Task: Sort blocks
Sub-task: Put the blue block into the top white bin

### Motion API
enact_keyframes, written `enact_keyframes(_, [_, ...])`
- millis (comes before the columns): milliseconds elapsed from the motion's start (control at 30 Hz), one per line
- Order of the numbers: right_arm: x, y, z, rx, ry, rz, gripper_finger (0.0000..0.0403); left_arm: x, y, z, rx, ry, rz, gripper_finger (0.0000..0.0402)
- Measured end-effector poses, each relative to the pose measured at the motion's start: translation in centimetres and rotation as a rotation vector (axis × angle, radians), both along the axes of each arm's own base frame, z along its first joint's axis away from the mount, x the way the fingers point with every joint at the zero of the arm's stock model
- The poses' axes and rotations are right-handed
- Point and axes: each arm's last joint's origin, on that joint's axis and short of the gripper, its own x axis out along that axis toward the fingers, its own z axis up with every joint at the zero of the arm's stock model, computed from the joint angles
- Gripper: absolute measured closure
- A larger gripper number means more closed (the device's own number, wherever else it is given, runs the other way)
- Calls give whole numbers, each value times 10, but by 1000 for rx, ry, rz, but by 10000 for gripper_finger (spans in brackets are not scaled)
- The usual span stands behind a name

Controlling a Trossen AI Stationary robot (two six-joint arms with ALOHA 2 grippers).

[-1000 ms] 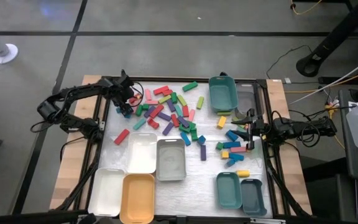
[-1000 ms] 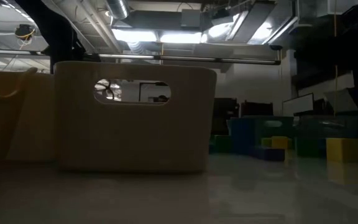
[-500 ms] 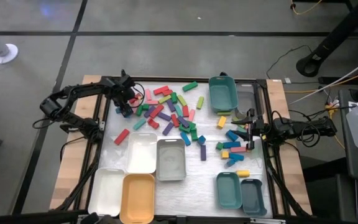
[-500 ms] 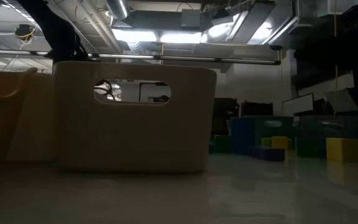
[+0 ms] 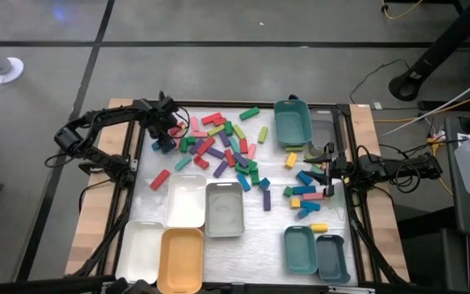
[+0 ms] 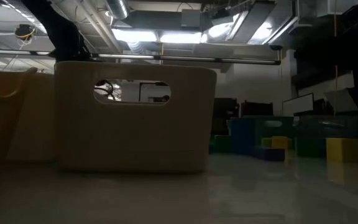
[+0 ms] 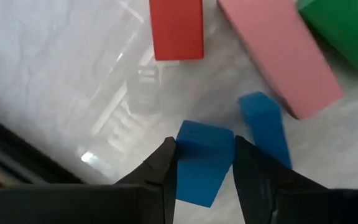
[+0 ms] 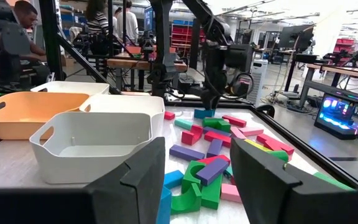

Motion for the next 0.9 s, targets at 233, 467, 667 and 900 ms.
enact_keyframes(233, [0, 0, 0, 0, 0, 0, 221, 12, 8, 36, -23, -54, 15, 295])
enact_keyframes(467, [0, 0, 0, 0, -1, 0, 221, 27, -9, 62, -281, -223, 22, 295])
enact_keyframes(667, [0, 0, 0, 0, -1, 0, 221, 48, -41, 70, -450, -332, 4, 295])
enact_keyframes(900, [0, 0, 0, 0, -1, 0, 221, 81, -98, 71, -526, -293, -121, 295])
